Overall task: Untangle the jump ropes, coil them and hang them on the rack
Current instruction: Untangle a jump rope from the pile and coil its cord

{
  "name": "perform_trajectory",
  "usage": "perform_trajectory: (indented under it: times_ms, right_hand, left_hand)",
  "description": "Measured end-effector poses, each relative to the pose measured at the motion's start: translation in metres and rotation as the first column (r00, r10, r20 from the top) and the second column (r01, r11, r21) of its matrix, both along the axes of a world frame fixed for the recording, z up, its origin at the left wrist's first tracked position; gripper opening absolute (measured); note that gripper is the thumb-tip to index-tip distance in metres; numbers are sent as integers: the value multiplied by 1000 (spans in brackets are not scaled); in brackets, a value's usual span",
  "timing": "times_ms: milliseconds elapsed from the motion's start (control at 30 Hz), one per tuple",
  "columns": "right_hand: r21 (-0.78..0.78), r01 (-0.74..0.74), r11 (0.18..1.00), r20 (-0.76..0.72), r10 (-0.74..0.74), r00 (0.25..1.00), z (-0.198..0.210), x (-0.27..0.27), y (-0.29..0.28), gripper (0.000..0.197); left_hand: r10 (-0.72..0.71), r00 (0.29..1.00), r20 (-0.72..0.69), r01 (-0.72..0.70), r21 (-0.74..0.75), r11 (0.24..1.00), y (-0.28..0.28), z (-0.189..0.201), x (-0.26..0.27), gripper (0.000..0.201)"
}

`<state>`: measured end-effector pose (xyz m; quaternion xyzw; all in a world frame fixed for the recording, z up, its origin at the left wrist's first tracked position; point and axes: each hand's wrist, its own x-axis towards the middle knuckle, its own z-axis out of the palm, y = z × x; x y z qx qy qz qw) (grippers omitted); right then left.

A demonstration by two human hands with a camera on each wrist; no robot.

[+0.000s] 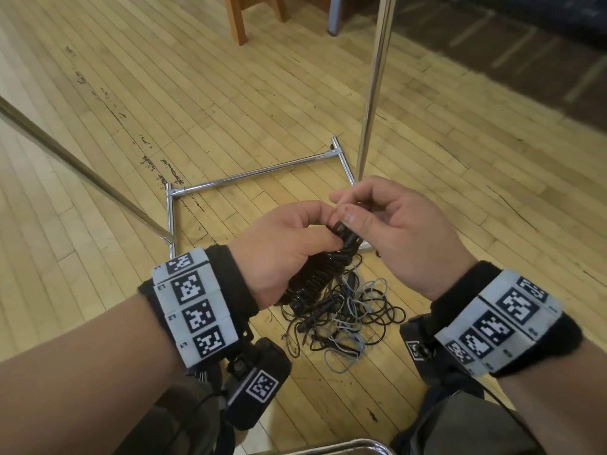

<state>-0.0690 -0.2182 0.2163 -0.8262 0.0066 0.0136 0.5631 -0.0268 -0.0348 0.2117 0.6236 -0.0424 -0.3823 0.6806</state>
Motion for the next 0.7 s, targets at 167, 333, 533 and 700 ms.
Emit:
perform_trajectory:
  times_ms: [167, 333, 533, 700]
  right_hand:
    - [181, -25, 983, 7, 24, 1000, -3, 0, -6, 13]
    - [110, 76, 991, 19, -79, 997, -13, 4, 0, 11]
    - [-121, 173, 977, 11, -173, 985, -17, 5, 4, 30]
    - [-324, -38, 945, -145, -10, 989, -21, 4, 8, 44]
  left_hand:
    - [-3, 997, -83, -3, -73, 997, -1, 0, 0, 18]
    - [31, 994, -103, -36, -39, 999, -2, -4, 4, 15]
    - [157, 986, -51, -149, 123, 981, -3, -3, 10, 15]
    - [158, 963, 218, -225, 326, 918, -10, -5, 7, 16]
